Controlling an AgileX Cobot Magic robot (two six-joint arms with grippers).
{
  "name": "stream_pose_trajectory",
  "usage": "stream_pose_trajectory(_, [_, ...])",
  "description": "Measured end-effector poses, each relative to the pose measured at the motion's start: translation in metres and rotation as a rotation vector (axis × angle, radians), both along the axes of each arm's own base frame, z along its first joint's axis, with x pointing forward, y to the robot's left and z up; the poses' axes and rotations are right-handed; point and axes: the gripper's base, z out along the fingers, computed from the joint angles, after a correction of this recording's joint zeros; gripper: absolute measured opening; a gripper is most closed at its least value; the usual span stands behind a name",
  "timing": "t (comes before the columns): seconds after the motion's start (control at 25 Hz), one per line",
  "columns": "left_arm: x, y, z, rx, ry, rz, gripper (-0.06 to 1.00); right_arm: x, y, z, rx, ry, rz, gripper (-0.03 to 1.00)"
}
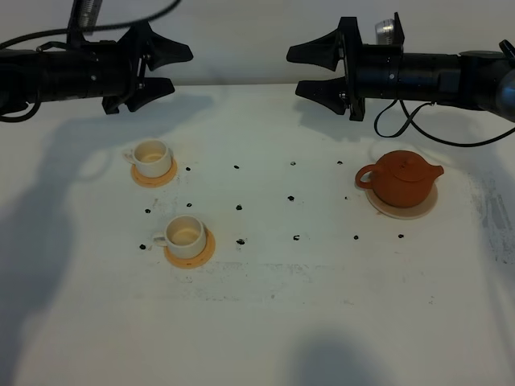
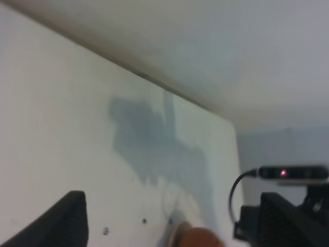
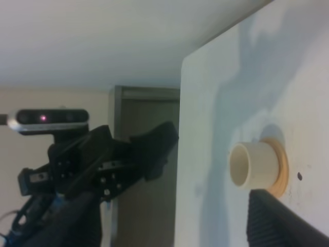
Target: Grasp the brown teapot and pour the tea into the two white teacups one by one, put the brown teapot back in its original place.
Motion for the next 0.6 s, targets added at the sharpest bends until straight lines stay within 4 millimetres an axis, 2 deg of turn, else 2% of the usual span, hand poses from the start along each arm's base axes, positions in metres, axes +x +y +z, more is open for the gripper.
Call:
stream_pose_trajectory(0.16, [-0.004,0.0,0.017,0.051,-0.094,-0.042,0.61,0.002,0.001,0.011,-0.044,-0.105,0.049,0.58])
stream_pose_trajectory(0.24, [-0.008,0.0,0.034,0.104,-0.158,-0.07,0.61,0.005,0.002,0.018,-0.083,-0.157,0.074,0.57])
stream_pose_trajectory(0.6, [-0.048,0.012,0.108,0.528,-0.374,-0.226,0.6,0.012,0.004,0.049,-0.28,-0.303,0.158,0.54])
